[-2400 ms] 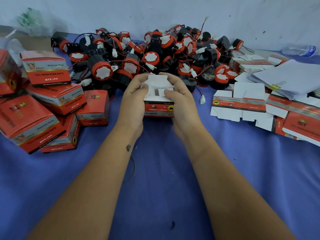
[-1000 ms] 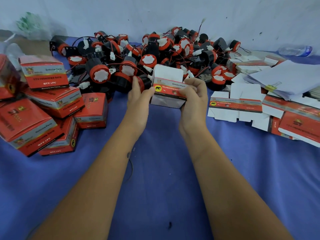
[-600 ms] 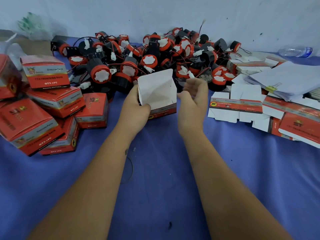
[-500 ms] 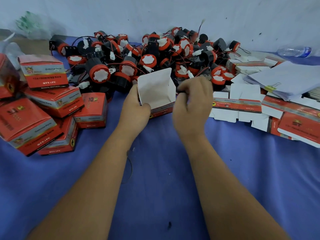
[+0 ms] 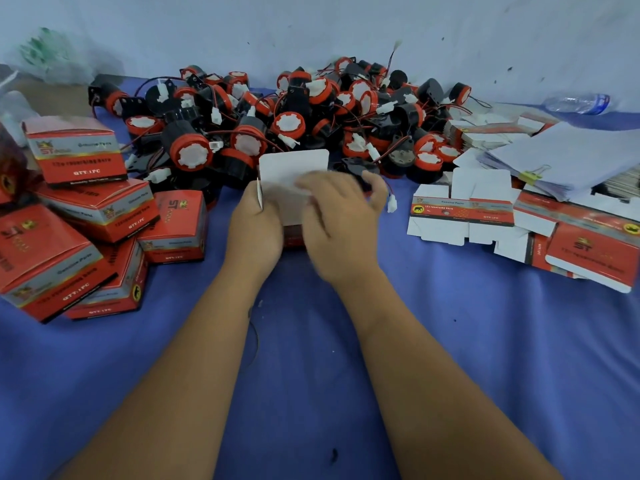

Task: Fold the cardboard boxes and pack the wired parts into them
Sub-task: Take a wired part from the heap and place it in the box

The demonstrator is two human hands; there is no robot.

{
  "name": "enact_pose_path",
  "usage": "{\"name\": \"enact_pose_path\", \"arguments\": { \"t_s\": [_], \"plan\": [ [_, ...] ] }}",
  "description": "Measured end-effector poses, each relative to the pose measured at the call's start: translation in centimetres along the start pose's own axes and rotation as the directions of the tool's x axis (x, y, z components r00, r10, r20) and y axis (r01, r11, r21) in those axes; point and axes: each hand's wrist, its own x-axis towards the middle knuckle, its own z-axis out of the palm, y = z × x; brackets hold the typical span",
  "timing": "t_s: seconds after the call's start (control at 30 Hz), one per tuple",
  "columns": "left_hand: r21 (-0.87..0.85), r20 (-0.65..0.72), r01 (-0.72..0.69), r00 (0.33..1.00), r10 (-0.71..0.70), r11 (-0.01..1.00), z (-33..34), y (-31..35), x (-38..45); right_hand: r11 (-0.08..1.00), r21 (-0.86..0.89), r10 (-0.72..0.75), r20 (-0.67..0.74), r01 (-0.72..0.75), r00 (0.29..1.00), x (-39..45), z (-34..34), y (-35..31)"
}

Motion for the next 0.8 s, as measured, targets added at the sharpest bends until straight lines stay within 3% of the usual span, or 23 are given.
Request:
{"name": "enact_pose_path", "arguments": {
  "t_s": [0.07, 0.1, 0.17, 0.23, 0.4, 0.57, 0.7, 0.8],
  "plan": [
    [0.035, -0.036, 0.009, 0.999, -0.007, 0.999, 0.0, 0.0, 0.1, 0.989, 0.112, 0.120, -0.252, -0.094, 0.960, 1.1, -0.6, 1.1],
    [0.049, -0.056, 0.018, 0.998, -0.015, 0.999, 0.1, 0.1, 0.2, 0.966, 0.185, 0.232, -0.305, -0.182, 0.924, 1.6, -0.7, 1.8],
    [0.073, -0.085, 0.035, 0.996, -0.029, 0.997, 0.3, 0.1, 0.4, 0.869, 0.276, 0.480, -0.269, -0.411, 0.835, 2.6, -0.8, 3.7],
    [0.096, -0.089, 0.046, 0.995, -0.037, 0.994, 0.5, 0.1, 0.4, 0.795, 0.256, 0.592, -0.132, -0.550, 0.795, 3.2, -0.5, 5.7],
    [0.100, -0.086, 0.047, 0.996, -0.039, 0.994, 0.5, 0.0, 0.6, 0.835, 0.064, 0.531, 0.163, -0.546, 0.832, 5.6, 0.8, 8.6],
    [0.091, -0.059, 0.054, 0.997, -0.049, 0.994, 0.5, 0.0, 0.6, 0.871, -0.248, 0.491, 0.383, -0.425, 0.782, 7.1, 2.5, 9.0],
    [0.088, -0.066, 0.065, 0.996, -0.060, 0.994, 0.5, 0.0, 0.7, 0.845, -0.373, 0.475, 0.198, -0.382, 0.857, 5.5, 2.5, 8.5],
    [0.082, -0.069, 0.074, 0.995, -0.068, 0.994, 0.5, 0.1, 0.8, 0.838, -0.188, 0.532, 0.069, -0.513, 0.844, 3.9, 1.8, 7.7]
  ]
}}
